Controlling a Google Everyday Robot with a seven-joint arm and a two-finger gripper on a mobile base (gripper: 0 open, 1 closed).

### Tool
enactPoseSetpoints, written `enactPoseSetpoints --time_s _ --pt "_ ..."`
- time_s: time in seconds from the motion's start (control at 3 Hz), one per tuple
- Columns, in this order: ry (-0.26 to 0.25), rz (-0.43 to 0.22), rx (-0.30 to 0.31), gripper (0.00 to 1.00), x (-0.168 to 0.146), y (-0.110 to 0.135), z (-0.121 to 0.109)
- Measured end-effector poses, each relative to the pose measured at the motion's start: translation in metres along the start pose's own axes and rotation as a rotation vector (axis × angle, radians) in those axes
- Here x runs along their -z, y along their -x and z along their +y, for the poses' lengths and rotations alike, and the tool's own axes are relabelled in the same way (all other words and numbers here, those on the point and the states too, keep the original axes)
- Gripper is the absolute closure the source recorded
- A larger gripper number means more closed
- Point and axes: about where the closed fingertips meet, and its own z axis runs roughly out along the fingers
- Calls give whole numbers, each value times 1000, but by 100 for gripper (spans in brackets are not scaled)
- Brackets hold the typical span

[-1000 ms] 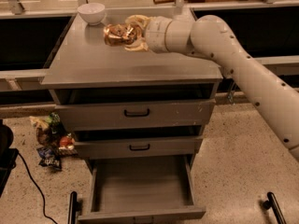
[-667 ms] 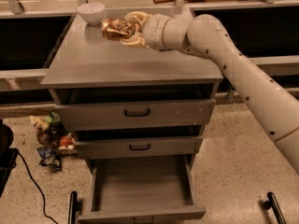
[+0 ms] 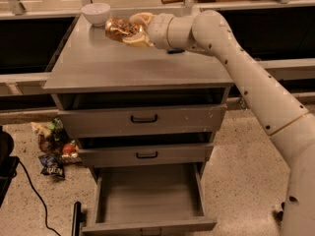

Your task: Pick orange can from bottom drawer and place on counter

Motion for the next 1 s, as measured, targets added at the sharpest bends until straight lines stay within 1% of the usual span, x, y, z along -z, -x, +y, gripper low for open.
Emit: enactPoseSetpoints --time_s 0.33,0.67,1.0 --pt "44 14 -74 100 -12 -15 2" --pt "92 44 -130 100 -20 -31 5" --pt "126 87 -171 100 -24 -44 12"
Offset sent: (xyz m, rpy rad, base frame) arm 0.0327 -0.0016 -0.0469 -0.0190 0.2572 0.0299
